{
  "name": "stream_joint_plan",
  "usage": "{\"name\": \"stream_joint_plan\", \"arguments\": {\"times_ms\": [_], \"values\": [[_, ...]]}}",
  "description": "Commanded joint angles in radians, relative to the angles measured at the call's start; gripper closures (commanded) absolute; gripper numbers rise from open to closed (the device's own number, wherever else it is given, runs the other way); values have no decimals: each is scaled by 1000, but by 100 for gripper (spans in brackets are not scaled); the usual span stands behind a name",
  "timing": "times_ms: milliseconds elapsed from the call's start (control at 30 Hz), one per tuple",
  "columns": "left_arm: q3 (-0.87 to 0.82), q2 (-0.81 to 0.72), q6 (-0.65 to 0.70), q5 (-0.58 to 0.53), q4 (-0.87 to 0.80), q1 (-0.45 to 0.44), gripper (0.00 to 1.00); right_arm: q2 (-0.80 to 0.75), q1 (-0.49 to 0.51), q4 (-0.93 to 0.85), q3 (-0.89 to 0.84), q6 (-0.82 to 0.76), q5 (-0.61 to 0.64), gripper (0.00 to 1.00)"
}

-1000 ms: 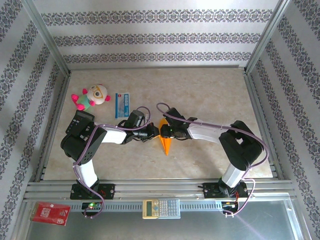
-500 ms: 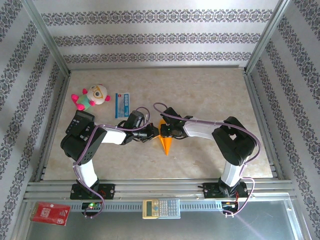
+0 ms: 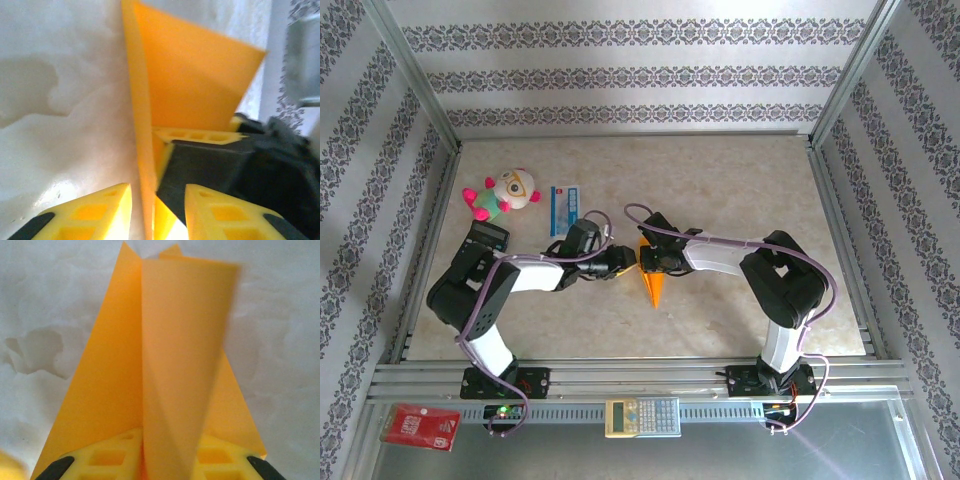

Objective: Fold a paper plane with a square sheet of paper (pick it up from the middle)
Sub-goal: Move a paper plane to the center of the table.

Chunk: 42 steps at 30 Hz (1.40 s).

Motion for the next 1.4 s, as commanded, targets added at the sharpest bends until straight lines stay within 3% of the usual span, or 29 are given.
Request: {"name": "stream_joint_plan", "arguments": {"times_ms": [0, 333, 1367], "values": [[-28, -91, 22, 9, -58, 57, 62, 26, 10, -61, 38, -34, 66, 77], [-19, -303, 187, -91, -357, 157, 58, 77, 26, -144, 125, -70, 132, 69], [-75, -340, 197, -65, -343, 215, 57, 256, -37, -252, 341, -94, 199, 42]]}}
